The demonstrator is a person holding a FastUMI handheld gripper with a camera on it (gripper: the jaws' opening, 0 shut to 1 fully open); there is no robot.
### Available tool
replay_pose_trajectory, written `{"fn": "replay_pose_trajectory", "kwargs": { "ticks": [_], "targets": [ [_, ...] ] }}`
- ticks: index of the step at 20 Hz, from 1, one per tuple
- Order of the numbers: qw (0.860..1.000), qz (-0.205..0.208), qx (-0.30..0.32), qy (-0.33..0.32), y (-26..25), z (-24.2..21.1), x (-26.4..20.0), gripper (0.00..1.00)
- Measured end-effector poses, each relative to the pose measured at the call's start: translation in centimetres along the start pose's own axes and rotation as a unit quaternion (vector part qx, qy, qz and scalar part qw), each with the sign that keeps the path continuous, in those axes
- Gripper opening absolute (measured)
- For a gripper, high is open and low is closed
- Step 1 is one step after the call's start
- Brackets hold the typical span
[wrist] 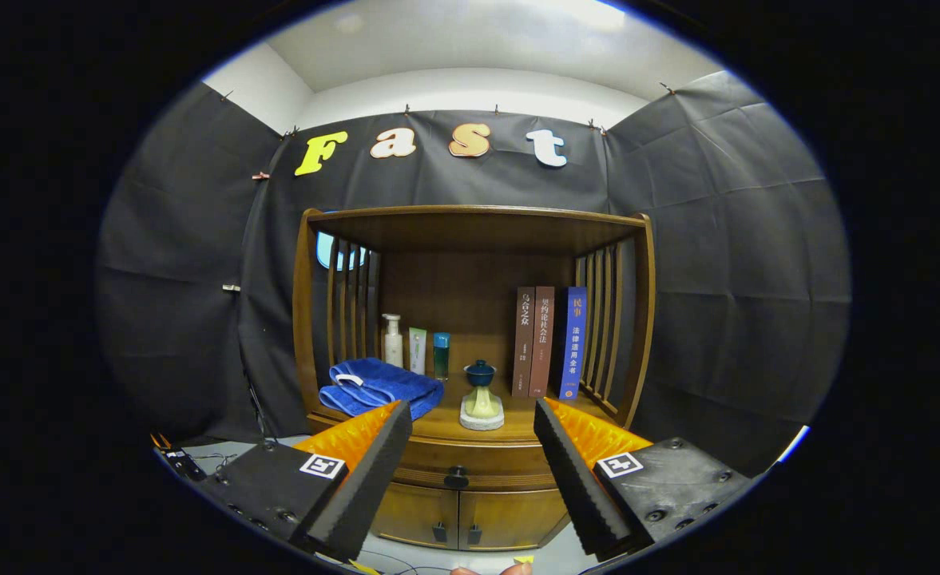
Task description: Pull open the drawer, take out the items inside it, and place them on the countertop above the cabinet.
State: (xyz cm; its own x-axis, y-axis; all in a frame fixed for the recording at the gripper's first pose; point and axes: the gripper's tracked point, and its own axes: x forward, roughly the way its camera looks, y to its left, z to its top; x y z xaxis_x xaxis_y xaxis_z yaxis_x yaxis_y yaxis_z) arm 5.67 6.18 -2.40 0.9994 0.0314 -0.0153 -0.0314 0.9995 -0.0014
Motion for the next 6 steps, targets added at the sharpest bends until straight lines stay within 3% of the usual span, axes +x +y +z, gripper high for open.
{"fn": "replay_pose_trajectory", "kwargs": {
  "ticks": [6],
  "targets": [
    [1.000,-0.004,0.000,-0.007,-0.26,0.55,-0.12,0.99]
  ]
}}
